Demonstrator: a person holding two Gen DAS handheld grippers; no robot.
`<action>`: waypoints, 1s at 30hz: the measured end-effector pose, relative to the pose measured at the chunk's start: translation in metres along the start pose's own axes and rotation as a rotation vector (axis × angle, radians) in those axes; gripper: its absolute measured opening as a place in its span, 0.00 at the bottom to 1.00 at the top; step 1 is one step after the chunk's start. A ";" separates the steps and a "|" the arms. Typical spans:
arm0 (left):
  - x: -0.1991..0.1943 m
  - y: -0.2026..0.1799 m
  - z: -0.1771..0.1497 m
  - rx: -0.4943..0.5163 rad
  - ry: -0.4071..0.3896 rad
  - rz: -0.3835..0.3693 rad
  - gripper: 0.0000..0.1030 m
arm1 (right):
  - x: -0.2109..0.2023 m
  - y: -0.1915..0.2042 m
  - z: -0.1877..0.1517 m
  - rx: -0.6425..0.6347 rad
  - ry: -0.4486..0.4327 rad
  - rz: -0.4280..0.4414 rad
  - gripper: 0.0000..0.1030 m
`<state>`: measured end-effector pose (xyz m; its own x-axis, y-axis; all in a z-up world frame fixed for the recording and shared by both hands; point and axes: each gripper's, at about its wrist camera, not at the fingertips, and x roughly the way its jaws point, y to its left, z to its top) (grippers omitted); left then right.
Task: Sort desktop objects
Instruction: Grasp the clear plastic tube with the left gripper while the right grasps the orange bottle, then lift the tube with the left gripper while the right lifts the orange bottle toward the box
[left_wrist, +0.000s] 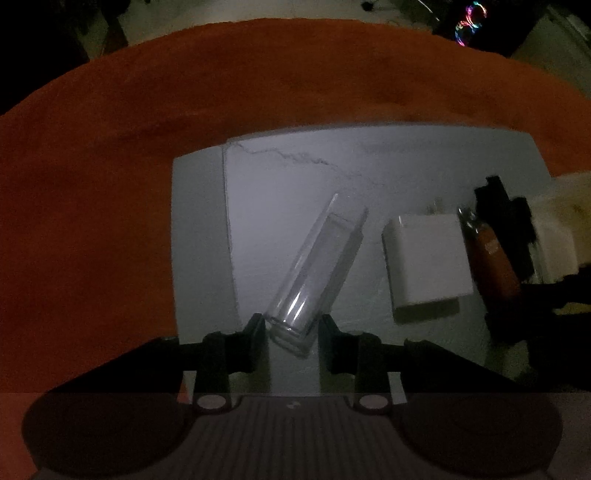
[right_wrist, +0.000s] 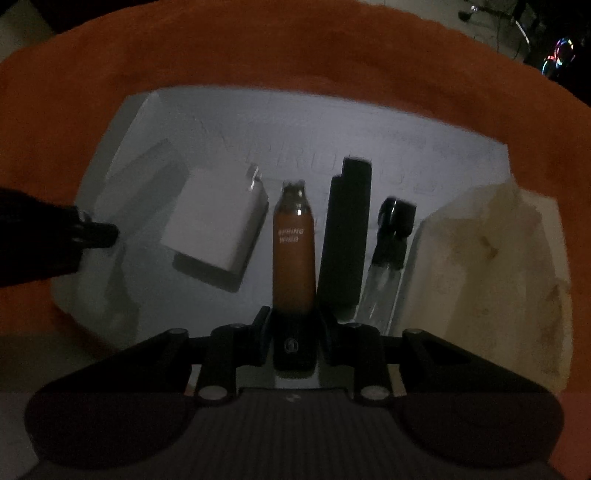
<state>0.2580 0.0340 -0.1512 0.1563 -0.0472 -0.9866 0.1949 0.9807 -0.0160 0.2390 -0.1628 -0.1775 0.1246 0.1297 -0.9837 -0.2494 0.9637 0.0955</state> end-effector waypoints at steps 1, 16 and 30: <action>-0.003 0.000 0.000 0.010 0.006 0.013 0.28 | 0.000 0.000 0.000 0.002 -0.001 0.000 0.27; -0.006 -0.012 0.013 0.008 -0.109 0.034 0.72 | 0.000 -0.008 0.001 0.025 0.003 0.051 0.28; 0.026 -0.018 0.024 -0.052 0.000 0.024 0.33 | 0.002 -0.002 -0.003 -0.017 -0.033 0.010 0.27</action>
<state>0.2818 0.0107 -0.1727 0.1599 -0.0237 -0.9868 0.1401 0.9901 -0.0011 0.2366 -0.1650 -0.1805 0.1532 0.1473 -0.9772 -0.2667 0.9583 0.1027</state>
